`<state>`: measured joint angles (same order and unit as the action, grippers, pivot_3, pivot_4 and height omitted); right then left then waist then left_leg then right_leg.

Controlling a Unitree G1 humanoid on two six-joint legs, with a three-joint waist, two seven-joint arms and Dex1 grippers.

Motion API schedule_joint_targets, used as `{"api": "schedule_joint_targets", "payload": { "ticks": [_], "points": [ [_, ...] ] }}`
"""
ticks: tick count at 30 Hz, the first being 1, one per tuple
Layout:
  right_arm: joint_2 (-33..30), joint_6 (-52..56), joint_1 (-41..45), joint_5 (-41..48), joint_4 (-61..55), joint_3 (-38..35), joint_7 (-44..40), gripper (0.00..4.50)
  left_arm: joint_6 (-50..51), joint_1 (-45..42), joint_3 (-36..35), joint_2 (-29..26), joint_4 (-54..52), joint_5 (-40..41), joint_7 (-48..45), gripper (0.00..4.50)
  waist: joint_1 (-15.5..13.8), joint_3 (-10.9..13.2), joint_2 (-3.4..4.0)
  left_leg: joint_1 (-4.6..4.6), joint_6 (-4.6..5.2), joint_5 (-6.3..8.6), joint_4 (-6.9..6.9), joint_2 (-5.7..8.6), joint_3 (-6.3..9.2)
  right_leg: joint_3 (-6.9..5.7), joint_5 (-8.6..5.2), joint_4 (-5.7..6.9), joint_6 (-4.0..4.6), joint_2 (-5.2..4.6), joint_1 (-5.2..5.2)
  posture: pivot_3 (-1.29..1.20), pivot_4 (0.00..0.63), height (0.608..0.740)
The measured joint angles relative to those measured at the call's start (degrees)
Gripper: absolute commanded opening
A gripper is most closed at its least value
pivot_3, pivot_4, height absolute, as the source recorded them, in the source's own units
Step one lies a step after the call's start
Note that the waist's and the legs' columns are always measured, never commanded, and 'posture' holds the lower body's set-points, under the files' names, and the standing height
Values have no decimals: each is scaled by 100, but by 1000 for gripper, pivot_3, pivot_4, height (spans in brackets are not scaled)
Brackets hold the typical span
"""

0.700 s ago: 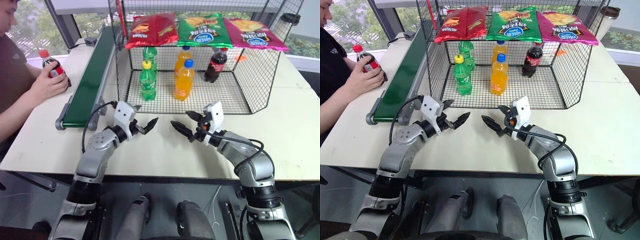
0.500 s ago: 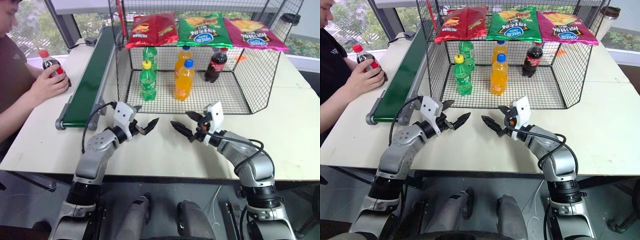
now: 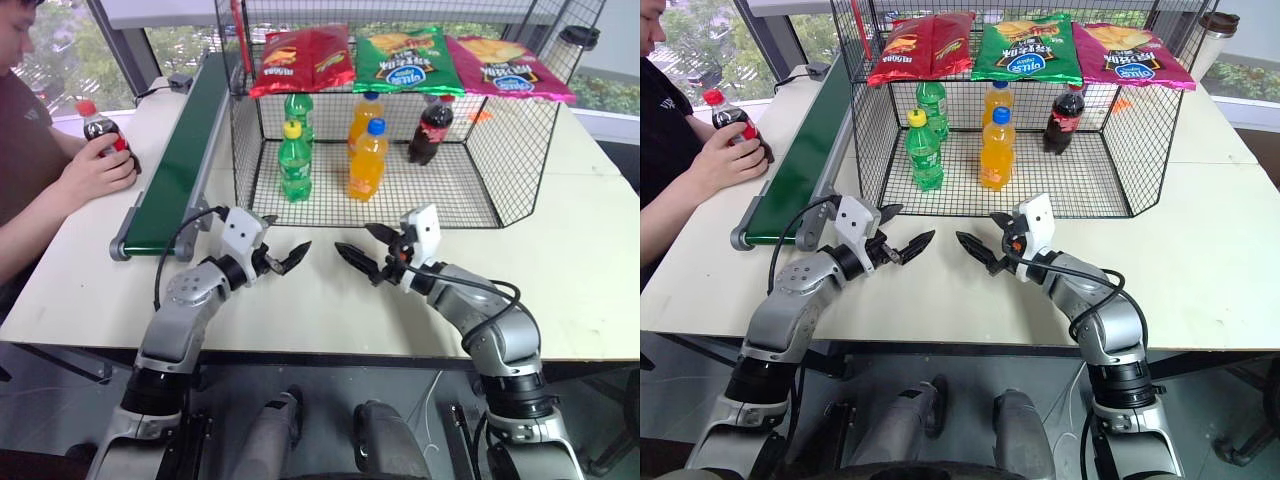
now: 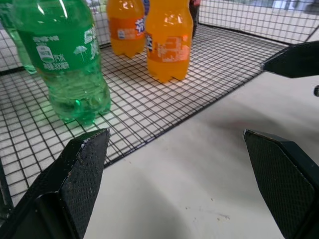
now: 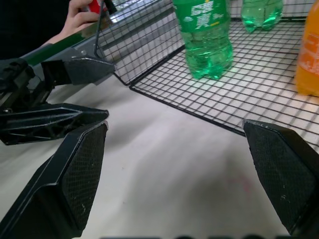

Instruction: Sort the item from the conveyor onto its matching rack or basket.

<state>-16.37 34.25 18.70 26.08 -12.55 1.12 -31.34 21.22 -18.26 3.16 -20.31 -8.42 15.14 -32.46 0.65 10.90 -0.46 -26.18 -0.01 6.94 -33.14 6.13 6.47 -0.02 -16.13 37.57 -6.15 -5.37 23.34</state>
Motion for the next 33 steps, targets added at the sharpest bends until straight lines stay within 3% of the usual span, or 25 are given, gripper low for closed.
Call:
{"api": "schedule_joint_targets", "payload": {
  "ticks": [12,33],
  "points": [
    [177,-88,60,-3,37,82,-31,4469,327,96,-279,-332,-365,265,-106,4500,0,0,0,0,-1,0,2,0,0,0,-1,-1,1,0,4,0,150,738],
    [13,-137,-78,6,32,25,-7,4469,328,196,-332,-147,-402,283,59,4500,-1,0,1,0,-1,1,6,0,0,2,-1,-1,2,0,6,0,150,738]
  ]
}}
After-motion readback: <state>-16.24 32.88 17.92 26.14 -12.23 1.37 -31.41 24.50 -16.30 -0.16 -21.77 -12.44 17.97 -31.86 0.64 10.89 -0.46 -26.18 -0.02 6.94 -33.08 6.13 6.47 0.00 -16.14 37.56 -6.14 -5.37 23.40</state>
